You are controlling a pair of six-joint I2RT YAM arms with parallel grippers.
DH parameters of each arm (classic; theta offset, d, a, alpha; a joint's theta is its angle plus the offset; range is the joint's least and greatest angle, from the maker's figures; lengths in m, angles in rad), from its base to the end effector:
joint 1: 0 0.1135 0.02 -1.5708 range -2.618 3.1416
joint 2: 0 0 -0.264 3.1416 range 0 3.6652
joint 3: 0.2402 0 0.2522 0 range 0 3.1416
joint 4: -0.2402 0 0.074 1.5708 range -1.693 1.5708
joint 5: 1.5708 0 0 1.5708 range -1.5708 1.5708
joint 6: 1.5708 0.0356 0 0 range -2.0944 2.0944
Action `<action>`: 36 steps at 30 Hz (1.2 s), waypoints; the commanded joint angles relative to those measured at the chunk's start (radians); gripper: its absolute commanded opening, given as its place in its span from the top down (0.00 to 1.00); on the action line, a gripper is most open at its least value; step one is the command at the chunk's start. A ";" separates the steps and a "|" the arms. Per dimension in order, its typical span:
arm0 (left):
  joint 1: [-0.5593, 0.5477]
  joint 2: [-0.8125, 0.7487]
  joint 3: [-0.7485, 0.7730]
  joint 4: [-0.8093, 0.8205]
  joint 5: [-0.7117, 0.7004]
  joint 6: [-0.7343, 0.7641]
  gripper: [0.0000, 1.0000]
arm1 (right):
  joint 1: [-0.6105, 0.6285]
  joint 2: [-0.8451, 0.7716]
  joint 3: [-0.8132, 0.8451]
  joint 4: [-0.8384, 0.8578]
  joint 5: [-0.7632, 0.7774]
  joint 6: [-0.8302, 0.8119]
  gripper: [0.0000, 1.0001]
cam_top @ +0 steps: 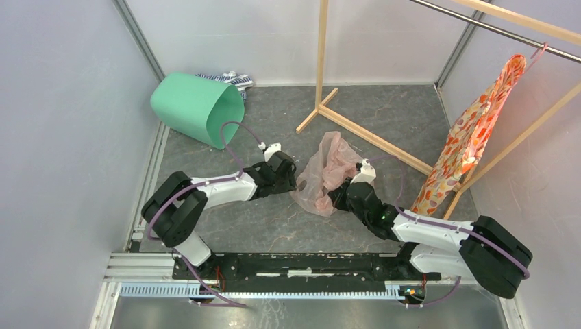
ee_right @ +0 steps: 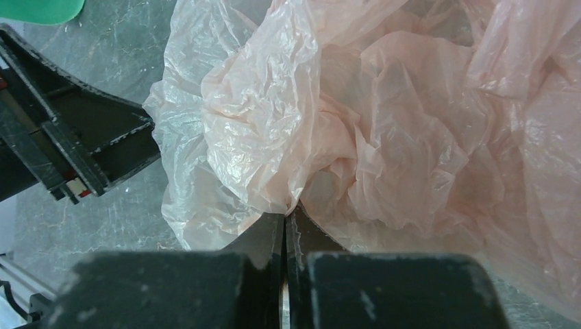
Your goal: Put the trash bags into the trash bin
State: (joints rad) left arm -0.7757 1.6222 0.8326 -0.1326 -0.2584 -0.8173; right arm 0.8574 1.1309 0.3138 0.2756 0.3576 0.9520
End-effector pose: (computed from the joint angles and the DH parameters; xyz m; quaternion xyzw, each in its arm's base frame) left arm 0.2306 -0.2135 0.1591 -0.0606 0.9389 -0.1405 0.3083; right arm 0.1475 0.1514 0.1595 0.1280 0.8515 0.2852 0.4210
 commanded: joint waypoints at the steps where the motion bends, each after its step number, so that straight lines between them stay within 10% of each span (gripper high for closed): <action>1: -0.004 -0.080 -0.030 0.012 0.008 0.010 0.36 | 0.005 0.012 0.031 -0.001 0.035 -0.027 1.00; 24: -0.033 0.082 0.053 -0.054 -0.064 0.185 0.32 | 0.007 -0.008 0.050 -0.039 0.051 -0.024 1.00; 36: -0.016 0.015 0.066 -0.097 -0.132 0.186 0.98 | 0.011 -0.032 0.059 -0.144 0.133 -0.094 1.00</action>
State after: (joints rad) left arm -0.8089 1.6917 0.8921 -0.1585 -0.3435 -0.6533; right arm 0.8623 1.1133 0.3370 0.1829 0.4206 0.8989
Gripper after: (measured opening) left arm 0.055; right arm 0.007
